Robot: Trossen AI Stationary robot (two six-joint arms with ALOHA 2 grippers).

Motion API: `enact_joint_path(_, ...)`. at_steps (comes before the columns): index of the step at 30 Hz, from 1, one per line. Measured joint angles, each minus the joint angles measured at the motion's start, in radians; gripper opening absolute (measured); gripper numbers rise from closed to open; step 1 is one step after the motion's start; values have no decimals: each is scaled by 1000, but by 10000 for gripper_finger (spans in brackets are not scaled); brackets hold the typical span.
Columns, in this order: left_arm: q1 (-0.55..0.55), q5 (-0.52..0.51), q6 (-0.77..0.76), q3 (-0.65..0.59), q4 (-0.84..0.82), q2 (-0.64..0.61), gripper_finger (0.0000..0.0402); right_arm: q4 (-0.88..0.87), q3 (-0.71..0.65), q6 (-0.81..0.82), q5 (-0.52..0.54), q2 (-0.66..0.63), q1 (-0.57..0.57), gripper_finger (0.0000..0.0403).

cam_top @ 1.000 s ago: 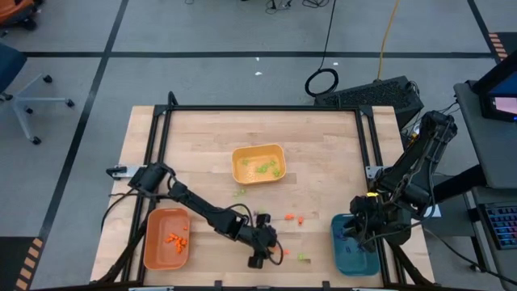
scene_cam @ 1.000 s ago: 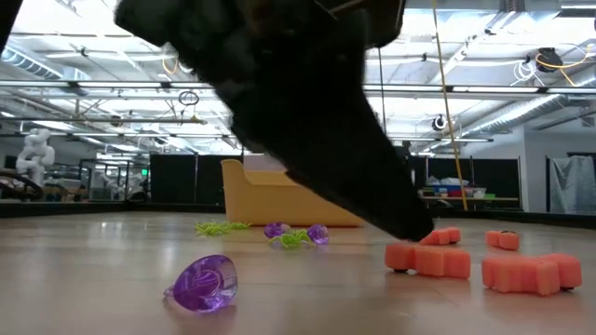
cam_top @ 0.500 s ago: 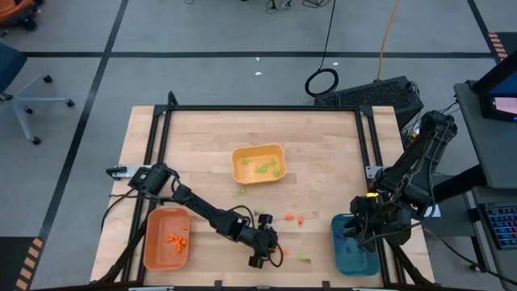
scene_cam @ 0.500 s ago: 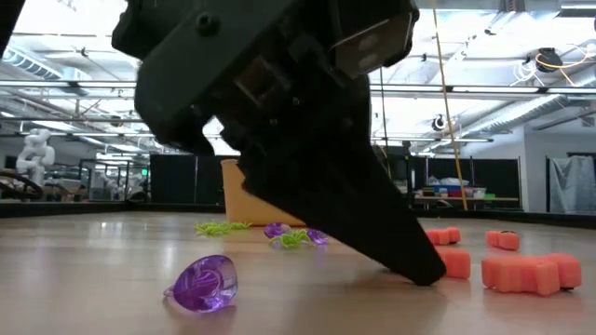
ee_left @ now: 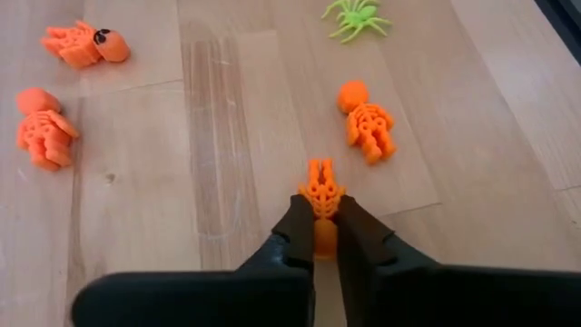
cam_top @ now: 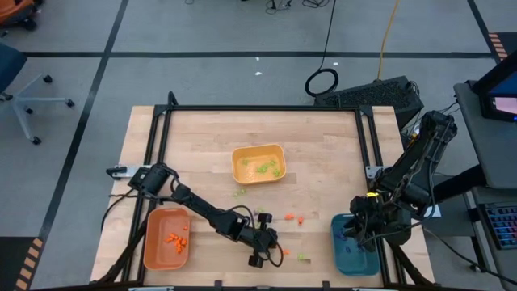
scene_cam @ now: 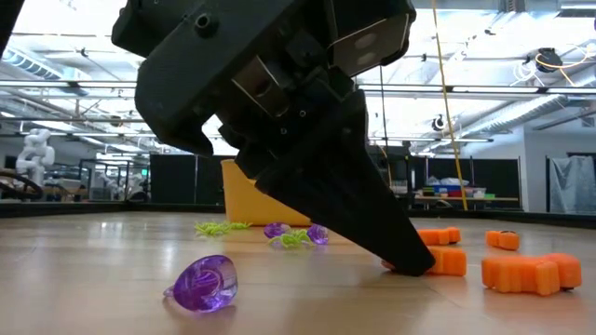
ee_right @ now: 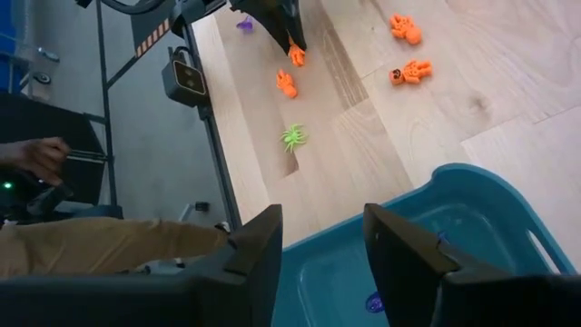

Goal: Sort Halloween decoration
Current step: Put the orange skeleton toy into the orange bin

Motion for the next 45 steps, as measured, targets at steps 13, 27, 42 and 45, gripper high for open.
enact_joint_path(13, 1, -46, -52, -5, -28, -101, 29, 0, 0, 6, 1, 0, 0, 141)
enact_joint_path(27, 1, -249, -43, -3, -35, -428, 27, 77, 0, 6, 207, 0, -31, 141)
enact_joint_path(42, -12, -296, 54, -2, -49, -697, 27, 301, 0, -104, 291, 0, -177, 141)
enact_joint_path(45, -29, -302, 72, -2, -53, -728, 27, 350, 0, -165, 290, 0, -213, 141)
